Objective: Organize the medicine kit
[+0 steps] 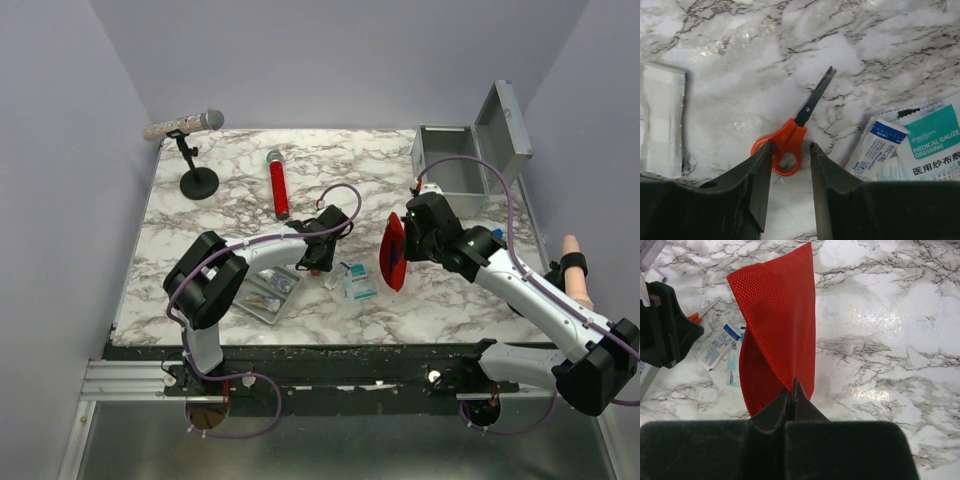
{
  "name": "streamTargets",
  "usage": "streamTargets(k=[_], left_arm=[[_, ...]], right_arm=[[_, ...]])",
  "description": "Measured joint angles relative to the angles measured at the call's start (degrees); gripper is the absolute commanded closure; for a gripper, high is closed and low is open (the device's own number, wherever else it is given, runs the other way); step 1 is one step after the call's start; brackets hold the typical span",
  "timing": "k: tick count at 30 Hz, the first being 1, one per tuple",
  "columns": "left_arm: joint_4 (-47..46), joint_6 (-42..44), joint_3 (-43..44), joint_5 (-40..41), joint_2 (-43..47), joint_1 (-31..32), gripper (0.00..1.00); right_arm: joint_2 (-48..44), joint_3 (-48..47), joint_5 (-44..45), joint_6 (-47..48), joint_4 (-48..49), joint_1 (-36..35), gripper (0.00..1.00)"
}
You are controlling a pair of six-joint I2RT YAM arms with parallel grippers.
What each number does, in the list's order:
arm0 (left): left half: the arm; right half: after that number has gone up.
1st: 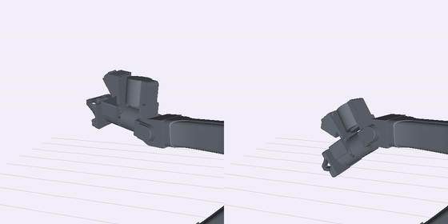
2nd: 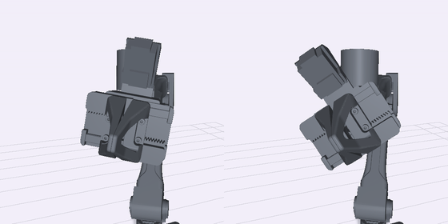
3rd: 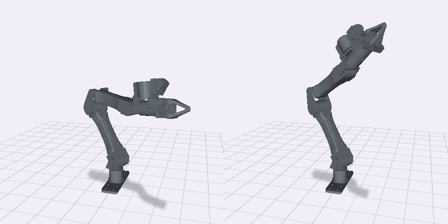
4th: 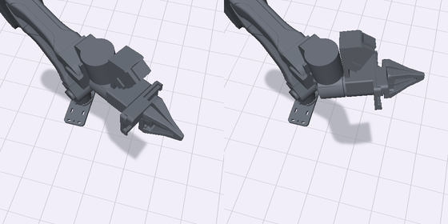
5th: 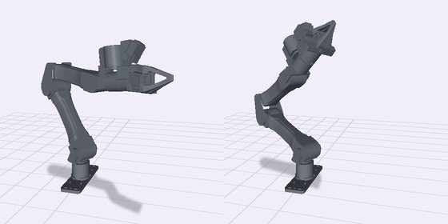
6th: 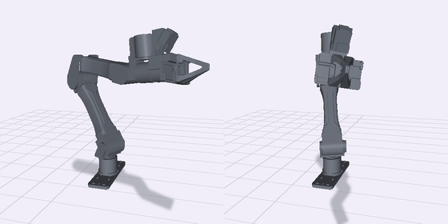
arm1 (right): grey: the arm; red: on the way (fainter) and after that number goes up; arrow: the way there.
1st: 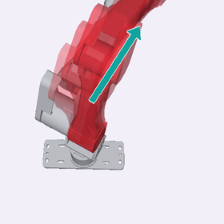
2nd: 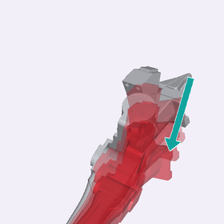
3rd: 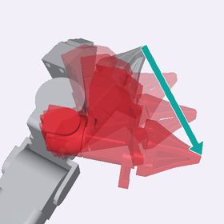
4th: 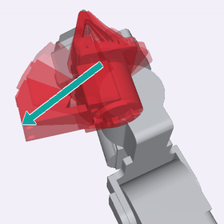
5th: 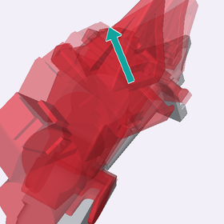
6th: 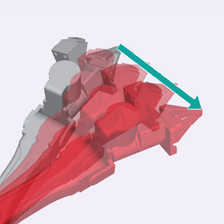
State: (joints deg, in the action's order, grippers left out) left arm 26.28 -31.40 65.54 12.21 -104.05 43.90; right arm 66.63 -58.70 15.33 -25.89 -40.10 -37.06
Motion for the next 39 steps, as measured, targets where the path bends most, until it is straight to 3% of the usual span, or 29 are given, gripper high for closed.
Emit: streamTargets(k=[5, 9, 15, 27, 30, 39], left_arm=[[-0.3, -0.3, 0.2, -0.7, -0.2, 1.6, 0.70], [-0.5, -0.4, 0.2, -1.1, -0.2, 1.6, 0.61], [-0.7, -0.7, 0.2, -1.6, -0.1, 1.6, 0.60], [-0.8, -0.7, -0.7, -2.2, 2.9, 1.7, 0.42], [-0.9, -0.2, -0.7, -2.5, 5.7, 1.7, 0.42], [-1.3, 1.8, -1.0, -2.5, 8.4, 0.8, 0.58]], right_arm=[[-0.2, 0.0, 0.0, 0.0, 0.0, 0.0, 0.99], [-0.3, 0.0, 0.0, 0.0, 0.0, 0.0, 0.99], [-0.3, 0.0, 0.0, 0.0, 0.0, 0.0, 0.99], [-0.3, 0.0, 0.0, 0.0, 0.0, 0.0, 0.99], [-0.3, 0.0, 0.0, 0.0, 0.0, 0.0, 0.99], [-0.7, 0.0, 0.0, 0.0, 0.0, 0.0, 0.99]])
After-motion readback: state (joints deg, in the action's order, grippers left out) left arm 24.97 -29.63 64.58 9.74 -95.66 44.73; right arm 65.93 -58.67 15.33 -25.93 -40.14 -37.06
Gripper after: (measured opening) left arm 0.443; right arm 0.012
